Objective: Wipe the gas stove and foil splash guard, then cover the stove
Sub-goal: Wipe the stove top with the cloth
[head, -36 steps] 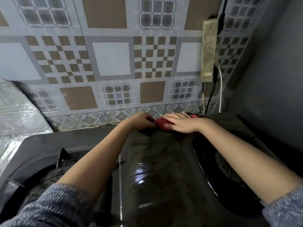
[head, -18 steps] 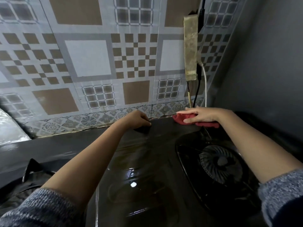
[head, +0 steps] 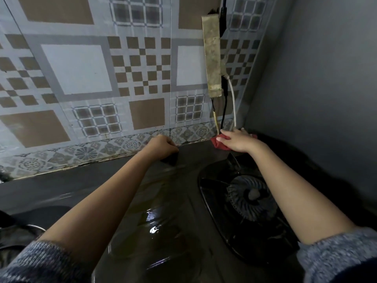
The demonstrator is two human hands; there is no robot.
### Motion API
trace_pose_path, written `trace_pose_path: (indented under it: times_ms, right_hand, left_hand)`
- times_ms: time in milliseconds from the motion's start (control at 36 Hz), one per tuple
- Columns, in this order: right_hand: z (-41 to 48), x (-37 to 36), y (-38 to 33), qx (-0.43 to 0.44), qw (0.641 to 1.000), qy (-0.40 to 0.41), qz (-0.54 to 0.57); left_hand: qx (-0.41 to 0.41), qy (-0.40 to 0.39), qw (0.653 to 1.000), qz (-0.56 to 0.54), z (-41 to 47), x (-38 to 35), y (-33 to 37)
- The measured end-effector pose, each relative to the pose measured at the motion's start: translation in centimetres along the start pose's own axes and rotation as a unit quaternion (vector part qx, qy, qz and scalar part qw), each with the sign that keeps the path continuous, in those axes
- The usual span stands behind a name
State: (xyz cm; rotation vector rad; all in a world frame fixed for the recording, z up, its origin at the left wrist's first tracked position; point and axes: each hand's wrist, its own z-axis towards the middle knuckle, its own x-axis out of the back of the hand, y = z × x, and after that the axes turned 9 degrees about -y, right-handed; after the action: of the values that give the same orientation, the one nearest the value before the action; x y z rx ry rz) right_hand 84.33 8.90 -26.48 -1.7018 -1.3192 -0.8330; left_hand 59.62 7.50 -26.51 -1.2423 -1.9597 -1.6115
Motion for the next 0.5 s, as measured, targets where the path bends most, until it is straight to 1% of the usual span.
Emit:
trace_pose_path:
  times_ms: [111,250,306,389,444,500]
  right_hand:
    - [-0.4,-0.1,1.3,0.047,0.998,-0.016,-0.023]
    - [-1.4,0.6,4.2,0.145,0.988,-0.058,-0.006]
    - [-1.8,1.1,5.1,0.165,0.983,-0.075,0.009]
    - [-2.5,1.6,5.5,0.172,0.980,-0.092,0.040]
    - [-2.8,1.7,5.1,0.163,0.980,-0.073,0.091]
    - [-3.0,1.6,4.5,0.137,0.984,-0.013,0.116]
  left_hand:
    - [-0.004,0.014,1.000,-0.006,-0.3,-0.4,0.1]
    - [-0.002,0.032,0.999,-0.007,-0.4,-0.7,0.4]
    - [-0.005,0.036,0.999,-0.004,-0.3,-0.8,0.5]
    - [-0.007,0.035,0.999,-0.001,-0.4,-0.8,0.4]
    - [-0.008,0.032,0.999,0.004,-0.4,-0.8,0.3]
    - [-0.010,0.025,1.000,0.005,-0.4,-0.8,0.1]
